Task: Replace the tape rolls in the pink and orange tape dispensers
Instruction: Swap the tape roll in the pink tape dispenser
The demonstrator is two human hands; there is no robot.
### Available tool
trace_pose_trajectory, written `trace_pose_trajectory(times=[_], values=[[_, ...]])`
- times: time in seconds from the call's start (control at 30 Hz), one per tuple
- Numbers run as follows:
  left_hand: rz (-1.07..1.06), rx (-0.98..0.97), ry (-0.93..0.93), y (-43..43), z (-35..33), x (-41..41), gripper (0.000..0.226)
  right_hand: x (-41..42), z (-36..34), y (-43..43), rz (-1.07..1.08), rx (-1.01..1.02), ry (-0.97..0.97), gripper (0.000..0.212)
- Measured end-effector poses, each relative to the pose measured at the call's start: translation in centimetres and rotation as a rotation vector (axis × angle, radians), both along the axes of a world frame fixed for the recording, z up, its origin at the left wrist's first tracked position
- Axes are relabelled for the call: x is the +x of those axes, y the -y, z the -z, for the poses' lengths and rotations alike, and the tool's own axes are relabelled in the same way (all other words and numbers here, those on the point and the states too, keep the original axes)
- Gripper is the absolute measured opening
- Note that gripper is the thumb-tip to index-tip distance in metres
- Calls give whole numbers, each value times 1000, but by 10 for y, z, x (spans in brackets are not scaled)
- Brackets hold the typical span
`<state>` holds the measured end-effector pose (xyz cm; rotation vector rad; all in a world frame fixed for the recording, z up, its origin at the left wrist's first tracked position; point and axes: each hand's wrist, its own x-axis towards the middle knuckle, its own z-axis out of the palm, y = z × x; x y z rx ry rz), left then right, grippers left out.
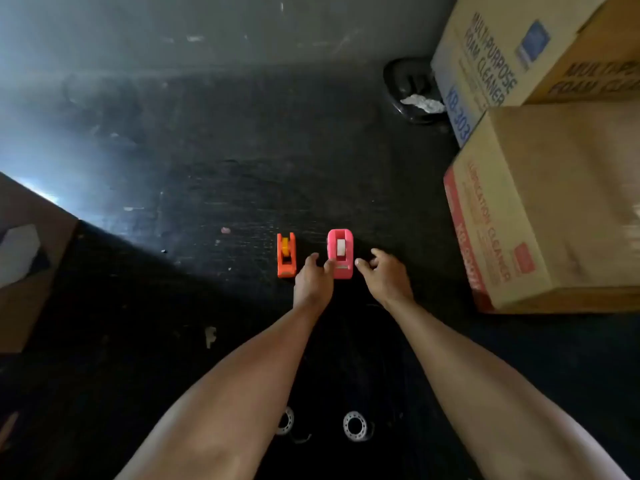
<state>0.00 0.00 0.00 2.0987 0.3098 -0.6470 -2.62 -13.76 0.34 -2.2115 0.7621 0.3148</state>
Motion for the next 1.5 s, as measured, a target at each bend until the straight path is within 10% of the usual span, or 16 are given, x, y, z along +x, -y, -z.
trace_pose_trajectory(times=[0.47, 1.07, 1.5], values=[[34, -32, 67, 3, 29, 26, 51, 30, 25, 2, 25, 133, 88, 49], [66, -9, 44, -44, 17, -132, 55, -133, 27, -37, 5, 197, 99, 50], [98, 25, 113, -49, 19, -154, 53, -142, 21, -38, -270, -61, 244, 59]])
